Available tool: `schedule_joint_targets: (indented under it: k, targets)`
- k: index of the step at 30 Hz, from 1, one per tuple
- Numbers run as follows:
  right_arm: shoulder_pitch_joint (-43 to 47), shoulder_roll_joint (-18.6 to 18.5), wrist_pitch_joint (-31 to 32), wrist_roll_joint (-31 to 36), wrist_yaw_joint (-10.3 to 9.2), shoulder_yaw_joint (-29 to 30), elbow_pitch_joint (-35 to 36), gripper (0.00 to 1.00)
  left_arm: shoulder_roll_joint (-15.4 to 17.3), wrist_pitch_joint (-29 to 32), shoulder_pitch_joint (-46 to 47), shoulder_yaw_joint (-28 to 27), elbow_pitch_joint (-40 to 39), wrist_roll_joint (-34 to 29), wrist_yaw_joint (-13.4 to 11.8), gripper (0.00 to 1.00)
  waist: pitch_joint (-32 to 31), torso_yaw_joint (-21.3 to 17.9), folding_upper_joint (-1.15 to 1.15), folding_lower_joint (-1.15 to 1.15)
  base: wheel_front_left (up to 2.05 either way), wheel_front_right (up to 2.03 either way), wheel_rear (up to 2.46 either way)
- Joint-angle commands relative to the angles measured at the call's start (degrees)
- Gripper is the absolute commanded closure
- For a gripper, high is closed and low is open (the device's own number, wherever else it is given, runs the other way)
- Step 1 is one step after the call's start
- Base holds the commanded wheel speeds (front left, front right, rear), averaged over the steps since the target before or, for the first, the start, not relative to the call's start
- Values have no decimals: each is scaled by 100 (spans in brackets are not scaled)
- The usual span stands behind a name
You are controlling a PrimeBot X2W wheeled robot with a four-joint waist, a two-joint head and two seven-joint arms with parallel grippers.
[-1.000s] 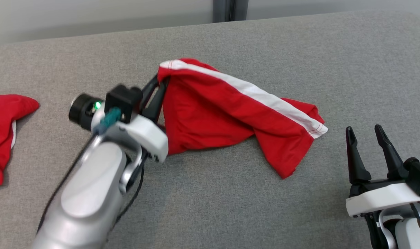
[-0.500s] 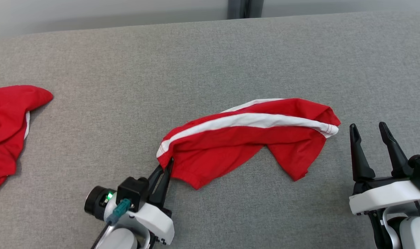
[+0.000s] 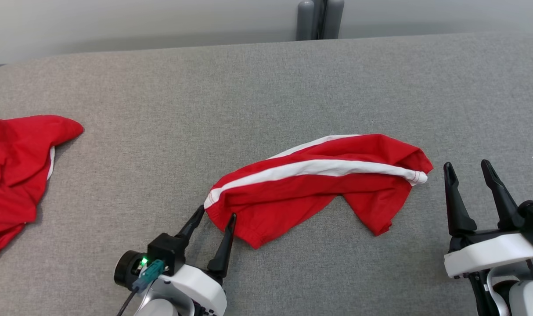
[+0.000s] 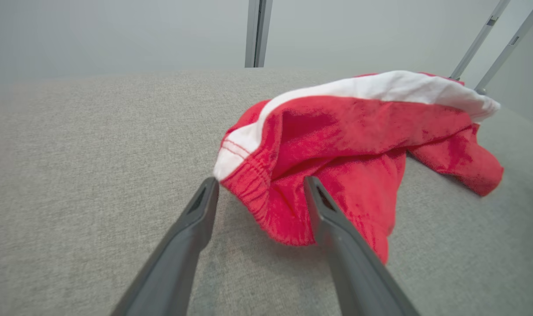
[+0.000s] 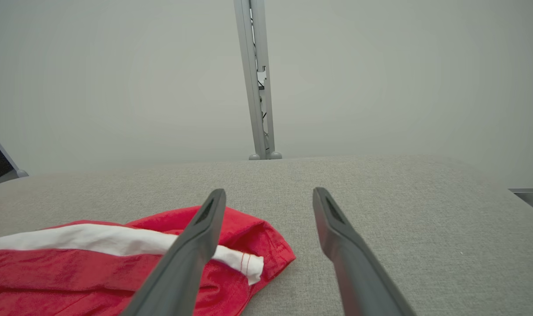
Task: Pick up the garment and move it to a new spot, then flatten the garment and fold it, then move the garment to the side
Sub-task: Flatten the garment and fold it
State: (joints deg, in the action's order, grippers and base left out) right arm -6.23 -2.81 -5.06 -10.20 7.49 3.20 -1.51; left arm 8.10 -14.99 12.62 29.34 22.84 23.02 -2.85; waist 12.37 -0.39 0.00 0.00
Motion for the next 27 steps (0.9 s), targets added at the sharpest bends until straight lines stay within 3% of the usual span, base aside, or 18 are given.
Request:
schedule_joint_targets:
  k: [1,13,27]
  targets:
    - [71,-24,9,15,1,4,17,0,19,-23,-82,-60,-65,24,-32,0,-41,9,0,0,0,0,0]
    - [324,-25,115,56,1,59,110,0,210,-19,-515,-867,-1075,226,-254,0,-451,117,0,0,0,0,0]
    - [604,-24,323,182,0,-12,193,0,798,314,-759,-1459,-1466,434,-619,0,-781,147,0,0,0,0,0]
